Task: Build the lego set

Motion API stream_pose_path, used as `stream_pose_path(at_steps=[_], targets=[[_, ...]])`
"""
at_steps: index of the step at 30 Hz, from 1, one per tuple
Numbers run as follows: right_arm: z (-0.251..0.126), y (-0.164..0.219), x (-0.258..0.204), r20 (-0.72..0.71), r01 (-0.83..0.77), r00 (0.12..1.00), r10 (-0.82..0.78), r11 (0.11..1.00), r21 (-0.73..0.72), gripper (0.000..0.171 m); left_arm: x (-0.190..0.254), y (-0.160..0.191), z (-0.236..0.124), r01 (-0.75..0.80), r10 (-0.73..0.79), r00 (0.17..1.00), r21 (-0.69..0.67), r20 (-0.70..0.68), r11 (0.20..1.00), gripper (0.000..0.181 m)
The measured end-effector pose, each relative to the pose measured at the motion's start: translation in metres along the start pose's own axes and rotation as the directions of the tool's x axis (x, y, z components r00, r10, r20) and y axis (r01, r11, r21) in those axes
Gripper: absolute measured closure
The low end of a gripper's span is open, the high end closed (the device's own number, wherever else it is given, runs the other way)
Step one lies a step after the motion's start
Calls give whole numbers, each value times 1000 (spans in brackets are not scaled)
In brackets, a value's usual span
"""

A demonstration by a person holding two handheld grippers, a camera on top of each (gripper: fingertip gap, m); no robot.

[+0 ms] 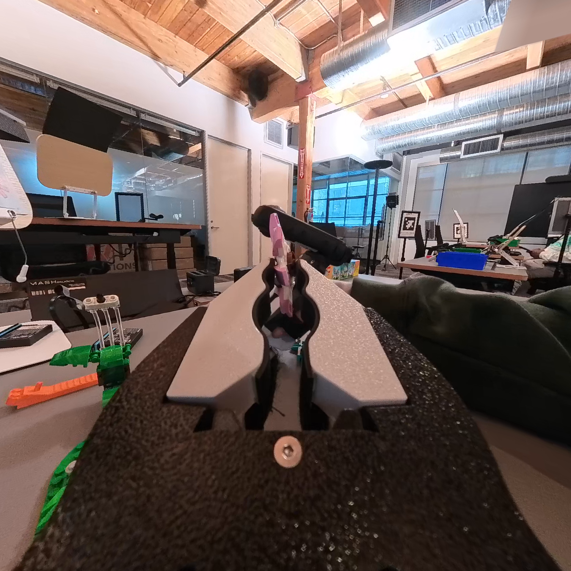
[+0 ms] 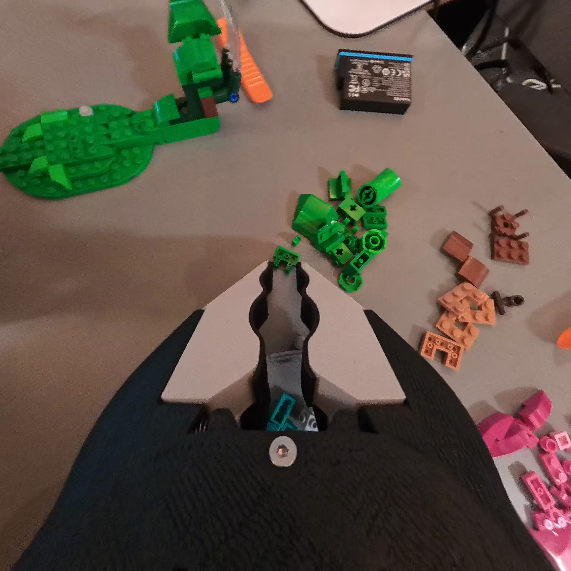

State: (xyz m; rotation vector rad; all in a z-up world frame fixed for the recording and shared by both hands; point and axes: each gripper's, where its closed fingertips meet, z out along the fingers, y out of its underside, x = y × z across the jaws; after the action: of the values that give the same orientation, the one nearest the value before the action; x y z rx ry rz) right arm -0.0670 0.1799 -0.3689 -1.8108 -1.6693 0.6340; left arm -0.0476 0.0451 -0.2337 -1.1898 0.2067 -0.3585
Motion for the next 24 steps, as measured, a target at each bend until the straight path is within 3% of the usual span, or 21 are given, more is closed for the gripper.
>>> stream_pose_path(at_steps=[9, 13, 17, 24], targets=[[-1, 2, -33, 157, 175, 972, -174, 984, 9, 158, -1, 0, 0, 7, -7, 1000, 3, 4, 1000, 172], [-1, 2, -37, 195, 150, 969, -152, 988, 26, 158, -1, 0, 0, 6, -6, 1000, 4, 3, 1000, 172], [-5, 5, -39, 216, 165, 962, -165, 986, 18, 144, -1, -1, 0, 10, -10, 1000, 5, 7, 1000, 172], [-10, 12, -37, 236, 168, 958, -161, 986, -12, 149, -2, 0, 0, 14, -14, 1000, 4, 9, 1000, 172]])
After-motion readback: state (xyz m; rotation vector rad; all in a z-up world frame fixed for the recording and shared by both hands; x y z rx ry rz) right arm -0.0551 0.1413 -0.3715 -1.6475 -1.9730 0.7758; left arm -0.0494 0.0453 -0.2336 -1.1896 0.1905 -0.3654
